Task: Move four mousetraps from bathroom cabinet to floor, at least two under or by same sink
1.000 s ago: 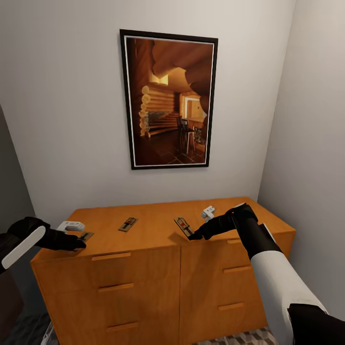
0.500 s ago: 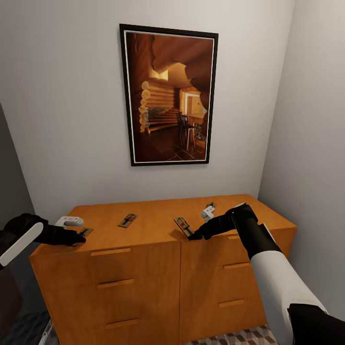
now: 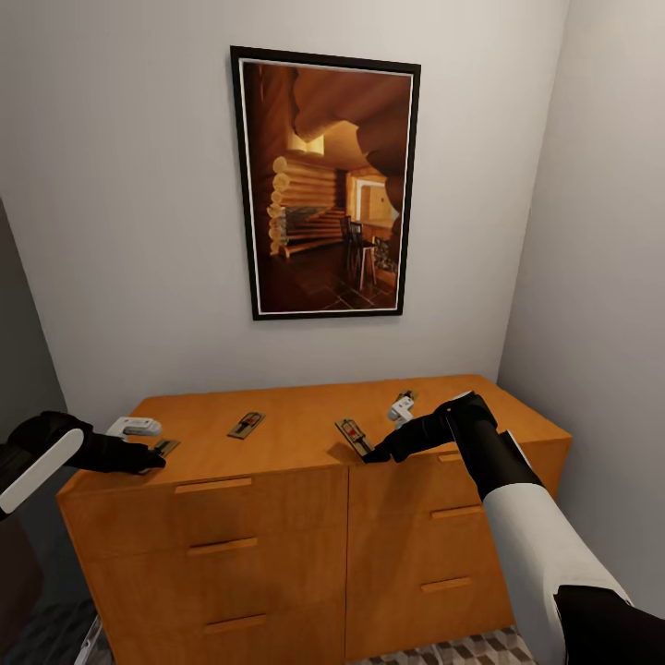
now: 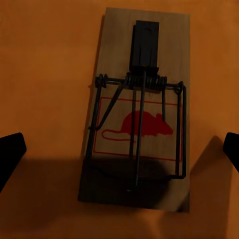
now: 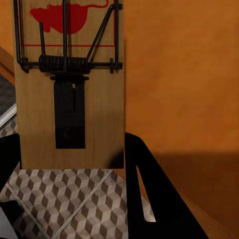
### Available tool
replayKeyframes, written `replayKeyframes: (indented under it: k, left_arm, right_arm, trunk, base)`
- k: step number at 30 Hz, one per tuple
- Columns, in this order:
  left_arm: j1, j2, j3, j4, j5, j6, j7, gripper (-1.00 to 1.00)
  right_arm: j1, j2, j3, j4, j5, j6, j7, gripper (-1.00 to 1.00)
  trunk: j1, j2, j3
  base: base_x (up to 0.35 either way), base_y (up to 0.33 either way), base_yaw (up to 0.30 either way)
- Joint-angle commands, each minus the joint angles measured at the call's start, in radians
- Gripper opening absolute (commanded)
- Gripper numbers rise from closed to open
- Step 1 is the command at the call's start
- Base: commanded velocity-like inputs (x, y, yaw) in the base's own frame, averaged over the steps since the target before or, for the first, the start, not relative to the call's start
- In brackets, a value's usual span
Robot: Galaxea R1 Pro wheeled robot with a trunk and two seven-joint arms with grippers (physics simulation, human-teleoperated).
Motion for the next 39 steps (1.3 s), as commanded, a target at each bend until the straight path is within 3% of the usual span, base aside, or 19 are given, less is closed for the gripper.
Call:
replayKeyframes:
  k: [1,14,15,39]
  left_arm:
    - [0.000,0.001,-0.074,0.032,-0.001,0.001,-0.010,1.00]
    - [0.000,0.002,-0.074,0.042,-0.001,0.002,-0.010,1.00]
    - [0.000,0.002,-0.074,0.042,-0.001,0.002,-0.010,-1.00]
    - [0.000,0.002,-0.075,0.054,-0.001,0.003,-0.010,-1.00]
  right_arm:
    - [-0.001,0.001,-0.005,-0.001,0.008,0.010,0.007,-1.00]
    - [-0.001,0.002,-0.005,-0.001,0.008,0.010,0.007,-1.00]
    - [-0.001,0.002,-0.005,-0.001,0.008,0.010,0.007,-1.00]
    - [-0.001,0.001,-0.005,-0.001,0.008,0.010,0.007,-1.00]
  trunk:
    - [0.000,0.000,-0.002]
    - [0.000,0.000,-0.002]
    - [0.000,0.000,-0.002]
    - [0.000,0.000,-0.002]
  base:
    - [0.000,0.000,0.000]
    - [0.000,0.000,0.000]
    - [0.000,0.000,0.000]
    - [0.000,0.000,0.000]
